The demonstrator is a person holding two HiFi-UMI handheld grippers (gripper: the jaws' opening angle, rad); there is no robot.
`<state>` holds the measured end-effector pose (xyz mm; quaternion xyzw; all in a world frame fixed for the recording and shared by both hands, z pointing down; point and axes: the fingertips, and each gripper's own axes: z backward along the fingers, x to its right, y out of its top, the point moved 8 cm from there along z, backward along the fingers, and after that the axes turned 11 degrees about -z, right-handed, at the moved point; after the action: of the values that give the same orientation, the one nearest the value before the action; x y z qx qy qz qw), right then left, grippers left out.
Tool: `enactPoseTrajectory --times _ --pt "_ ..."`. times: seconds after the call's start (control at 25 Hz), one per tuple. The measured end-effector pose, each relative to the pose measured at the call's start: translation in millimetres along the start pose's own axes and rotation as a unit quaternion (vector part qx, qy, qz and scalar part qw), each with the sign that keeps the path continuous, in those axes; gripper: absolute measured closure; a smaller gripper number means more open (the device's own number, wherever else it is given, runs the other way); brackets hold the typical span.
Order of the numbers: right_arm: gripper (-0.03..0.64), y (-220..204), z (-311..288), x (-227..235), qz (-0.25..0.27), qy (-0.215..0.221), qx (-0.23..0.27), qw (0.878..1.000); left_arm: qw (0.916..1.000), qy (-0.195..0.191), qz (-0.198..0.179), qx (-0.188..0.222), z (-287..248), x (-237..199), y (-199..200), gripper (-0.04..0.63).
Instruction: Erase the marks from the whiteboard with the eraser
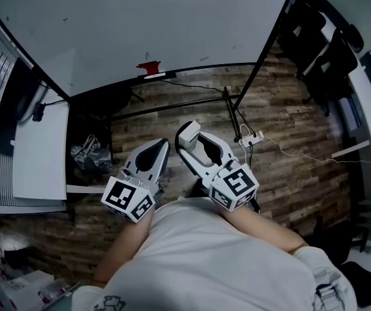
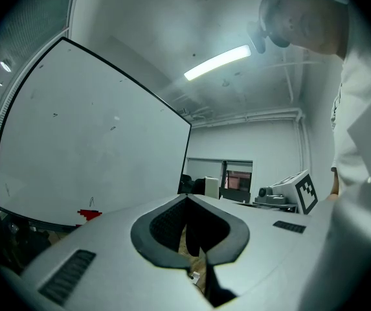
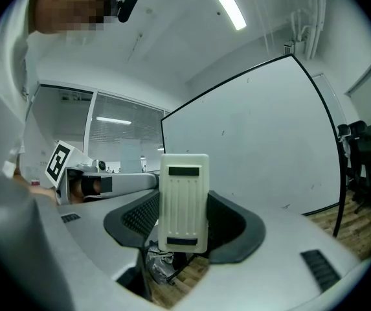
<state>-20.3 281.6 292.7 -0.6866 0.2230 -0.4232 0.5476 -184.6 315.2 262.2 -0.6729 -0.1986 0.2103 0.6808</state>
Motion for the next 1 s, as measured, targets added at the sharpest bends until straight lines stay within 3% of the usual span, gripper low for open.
enactPoseTrajectory --times 0.2,0.56,1.0 --pt "0.383 7 -10 11 -0.009 0.002 0.005 1.000 1.0000 -0.007 0.001 -0.005 -10 -2 0 0.589" --pt "0.383 11 -37 40 -0.010 0.022 -0.010 1.000 0.9998 0.017 0.004 -0.006 -36 -27 -2 0.589" --pt "0.384 41 -79 127 -0.012 0.026 -0.012 1.000 0.9997 0.021 0.006 -0.009 -126 -65 -10 0.589"
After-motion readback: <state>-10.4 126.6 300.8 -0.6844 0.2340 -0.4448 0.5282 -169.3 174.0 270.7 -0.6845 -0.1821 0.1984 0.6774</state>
